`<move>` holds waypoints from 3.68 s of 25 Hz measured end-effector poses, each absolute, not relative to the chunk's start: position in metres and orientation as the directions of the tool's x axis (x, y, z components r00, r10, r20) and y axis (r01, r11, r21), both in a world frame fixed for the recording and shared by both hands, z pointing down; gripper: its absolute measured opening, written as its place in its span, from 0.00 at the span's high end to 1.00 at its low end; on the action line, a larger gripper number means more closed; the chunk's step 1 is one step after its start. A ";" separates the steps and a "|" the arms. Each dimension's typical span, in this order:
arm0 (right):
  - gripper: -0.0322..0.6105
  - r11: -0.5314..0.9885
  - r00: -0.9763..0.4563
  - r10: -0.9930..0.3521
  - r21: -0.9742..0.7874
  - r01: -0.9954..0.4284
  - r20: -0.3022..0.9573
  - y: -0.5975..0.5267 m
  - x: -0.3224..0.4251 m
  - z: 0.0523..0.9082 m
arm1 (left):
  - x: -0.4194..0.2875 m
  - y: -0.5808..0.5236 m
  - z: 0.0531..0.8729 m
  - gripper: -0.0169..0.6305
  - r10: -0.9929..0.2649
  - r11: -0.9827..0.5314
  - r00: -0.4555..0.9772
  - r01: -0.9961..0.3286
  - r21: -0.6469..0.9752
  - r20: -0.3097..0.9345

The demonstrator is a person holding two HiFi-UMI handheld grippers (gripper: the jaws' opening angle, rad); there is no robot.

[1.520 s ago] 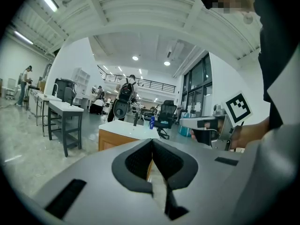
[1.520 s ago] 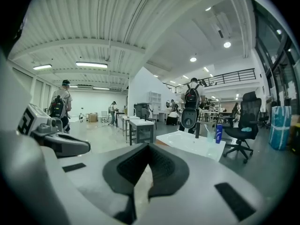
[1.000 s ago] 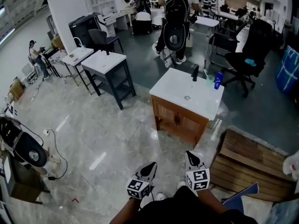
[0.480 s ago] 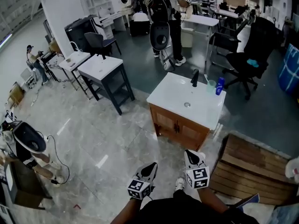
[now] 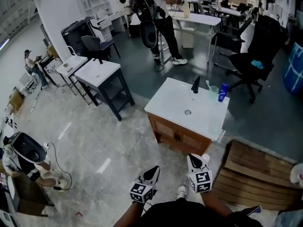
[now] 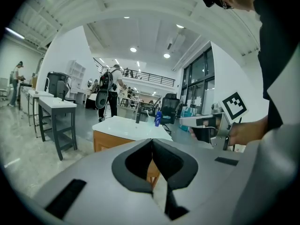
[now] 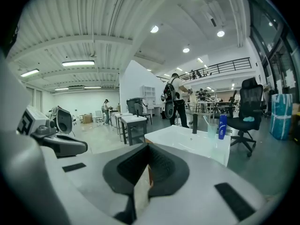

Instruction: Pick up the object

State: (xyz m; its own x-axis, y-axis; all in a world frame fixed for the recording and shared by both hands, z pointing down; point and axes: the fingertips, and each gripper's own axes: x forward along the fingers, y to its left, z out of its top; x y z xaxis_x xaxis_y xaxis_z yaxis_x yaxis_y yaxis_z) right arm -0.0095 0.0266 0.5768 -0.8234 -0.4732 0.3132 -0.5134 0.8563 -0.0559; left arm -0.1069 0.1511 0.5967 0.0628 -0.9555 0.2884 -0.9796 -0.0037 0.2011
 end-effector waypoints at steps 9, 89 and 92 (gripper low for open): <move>0.92 0.863 -0.834 -0.460 -0.069 -0.501 0.306 -0.017 -0.005 0.576 | -0.101 0.100 0.590 0.94 -0.955 -0.017 0.068 -0.985 0.173 0.290; 0.92 0.225 -0.242 -0.874 -0.090 -0.970 0.422 -0.228 0.028 0.626 | -0.159 -0.212 0.619 0.94 -0.693 -0.617 0.654 -0.755 0.222 0.303; 0.92 0.210 -0.225 -0.872 -0.082 -0.974 0.436 -0.231 0.035 0.633 | -0.155 -0.217 0.627 0.94 -0.681 -0.621 0.659 -0.751 0.225 0.318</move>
